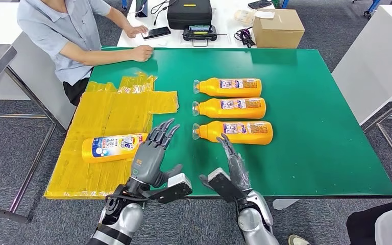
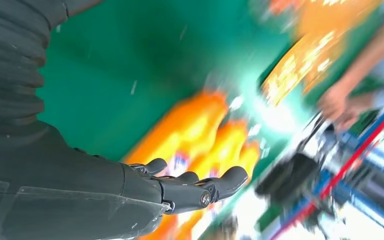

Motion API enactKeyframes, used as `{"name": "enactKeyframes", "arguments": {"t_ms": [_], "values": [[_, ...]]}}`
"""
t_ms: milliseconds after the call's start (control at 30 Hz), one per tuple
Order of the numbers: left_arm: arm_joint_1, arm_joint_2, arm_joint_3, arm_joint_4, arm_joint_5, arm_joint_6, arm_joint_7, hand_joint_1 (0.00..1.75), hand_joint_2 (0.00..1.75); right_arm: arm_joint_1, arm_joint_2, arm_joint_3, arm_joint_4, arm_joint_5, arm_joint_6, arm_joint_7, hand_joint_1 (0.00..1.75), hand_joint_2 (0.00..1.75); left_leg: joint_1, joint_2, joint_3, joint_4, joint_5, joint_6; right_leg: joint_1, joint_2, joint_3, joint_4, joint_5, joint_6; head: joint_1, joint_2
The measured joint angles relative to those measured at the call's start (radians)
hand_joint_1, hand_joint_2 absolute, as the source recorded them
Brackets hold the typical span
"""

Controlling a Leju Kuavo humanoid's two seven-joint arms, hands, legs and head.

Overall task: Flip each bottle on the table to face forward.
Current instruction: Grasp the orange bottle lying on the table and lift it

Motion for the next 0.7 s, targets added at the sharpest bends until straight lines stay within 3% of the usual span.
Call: {"name": "enactKeyframes", "arguments": {"t_ms": [100, 200, 367, 700], "values": [[0.015, 0.0, -0.036, -0.051, 0.064, -0.007, -0.02, 0.0, 1.75, -0.007, -0.012, 0.003, -0.01, 0.213, -0.127, 0.07, 0.0, 1.75, 0.0, 0.0, 0.0, 0.0, 0.0, 0.0, 0.0, 0.0, 0.0, 0.0, 0.0, 0.0, 0.0, 0.0], [0.027, 0.0, -0.069, -0.084, 0.191, -0.068, -0.046, 0.0, 1.75, -0.025, -0.042, 0.003, -0.01, 0.355, -0.195, 0.143, 0.0, 1.75, -0.001, 0.0, 0.0, 0.0, 0.0, 0.001, -0.001, 0.0, 0.001, 0.0, 0.0, 0.0, 0.0, 0.0], [0.045, -0.001, -0.122, -0.097, 0.365, -0.187, -0.078, 0.0, 1.75, -0.063, -0.1, -0.03, 0.002, 0.432, -0.22, 0.188, 0.0, 1.75, -0.002, 0.0, 0.0, 0.0, 0.0, 0.001, -0.001, 0.0, 0.001, 0.0, 0.0, 0.001, 0.0, 0.0], [0.044, 0.001, -0.166, -0.099, 0.403, -0.198, -0.085, 0.0, 1.75, -0.113, -0.143, -0.067, 0.053, 0.49, -0.211, 0.211, 0.0, 1.75, 0.0, 0.0, 0.0, 0.0, 0.0, 0.001, 0.0, 0.0, 0.0, 0.0, 0.0, 0.001, -0.001, 0.0]]}}
